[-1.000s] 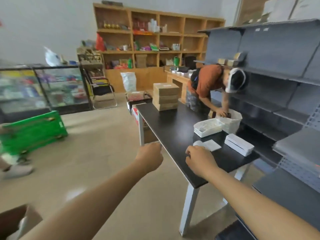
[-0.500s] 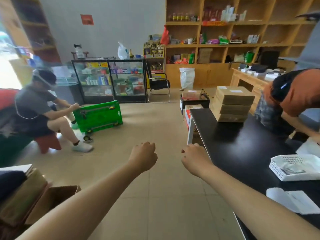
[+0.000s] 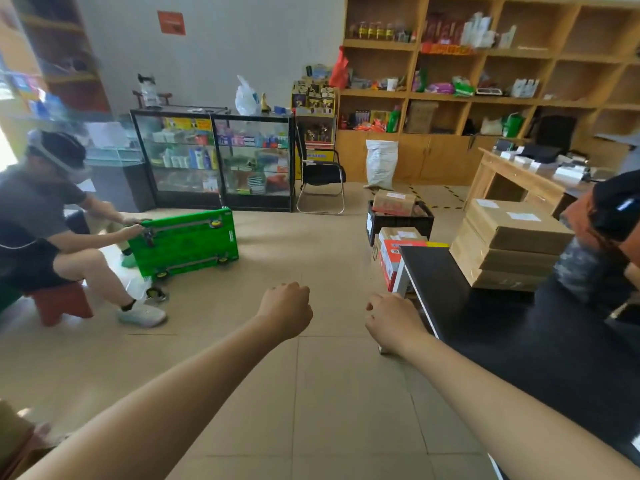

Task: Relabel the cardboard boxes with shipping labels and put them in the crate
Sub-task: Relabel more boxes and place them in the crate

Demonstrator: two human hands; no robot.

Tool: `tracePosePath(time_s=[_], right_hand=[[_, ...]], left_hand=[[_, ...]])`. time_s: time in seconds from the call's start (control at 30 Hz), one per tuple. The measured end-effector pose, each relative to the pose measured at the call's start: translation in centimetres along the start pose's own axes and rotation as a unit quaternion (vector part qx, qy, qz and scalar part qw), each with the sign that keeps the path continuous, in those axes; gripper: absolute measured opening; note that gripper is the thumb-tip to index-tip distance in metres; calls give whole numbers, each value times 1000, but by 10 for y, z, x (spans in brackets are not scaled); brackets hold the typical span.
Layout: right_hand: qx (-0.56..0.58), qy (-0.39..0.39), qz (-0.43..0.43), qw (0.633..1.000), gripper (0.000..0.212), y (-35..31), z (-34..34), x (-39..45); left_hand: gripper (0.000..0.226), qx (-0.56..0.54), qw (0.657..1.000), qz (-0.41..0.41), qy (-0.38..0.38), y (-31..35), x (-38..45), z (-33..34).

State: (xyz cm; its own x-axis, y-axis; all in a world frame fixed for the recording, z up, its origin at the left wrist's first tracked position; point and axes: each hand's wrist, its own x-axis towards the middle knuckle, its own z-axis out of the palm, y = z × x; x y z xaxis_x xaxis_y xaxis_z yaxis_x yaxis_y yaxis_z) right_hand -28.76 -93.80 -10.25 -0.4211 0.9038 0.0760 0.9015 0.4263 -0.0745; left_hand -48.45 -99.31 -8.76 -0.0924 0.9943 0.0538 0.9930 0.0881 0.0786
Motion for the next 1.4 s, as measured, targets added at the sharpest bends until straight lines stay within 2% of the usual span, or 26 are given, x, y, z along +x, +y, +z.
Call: tracePosePath(time_s=[0.1, 0.5, 0.6, 0.87, 1.13, 1.4], right_hand=[[6, -6, 6, 1000, 25, 6, 1, 47], [49, -20, 33, 998, 20, 69, 19, 260], [56, -16, 37, 998, 19, 90, 16, 311], [35, -3, 93, 995, 22, 143, 34, 422], [17, 19, 207, 978, 23, 206, 40, 521], [-1, 53, 352, 934, 20, 294, 32, 529]], left_hand=[[28, -8, 1000, 5, 9, -10, 54, -1], [29, -3, 998, 35, -43, -19, 289, 28], [29, 0, 998, 48, -29, -15, 349, 26], [29, 15, 994, 92, -56, -11, 488, 48], [28, 18, 974, 220, -49, 30, 656, 47], [25, 58, 922, 381, -43, 148, 752, 62]])
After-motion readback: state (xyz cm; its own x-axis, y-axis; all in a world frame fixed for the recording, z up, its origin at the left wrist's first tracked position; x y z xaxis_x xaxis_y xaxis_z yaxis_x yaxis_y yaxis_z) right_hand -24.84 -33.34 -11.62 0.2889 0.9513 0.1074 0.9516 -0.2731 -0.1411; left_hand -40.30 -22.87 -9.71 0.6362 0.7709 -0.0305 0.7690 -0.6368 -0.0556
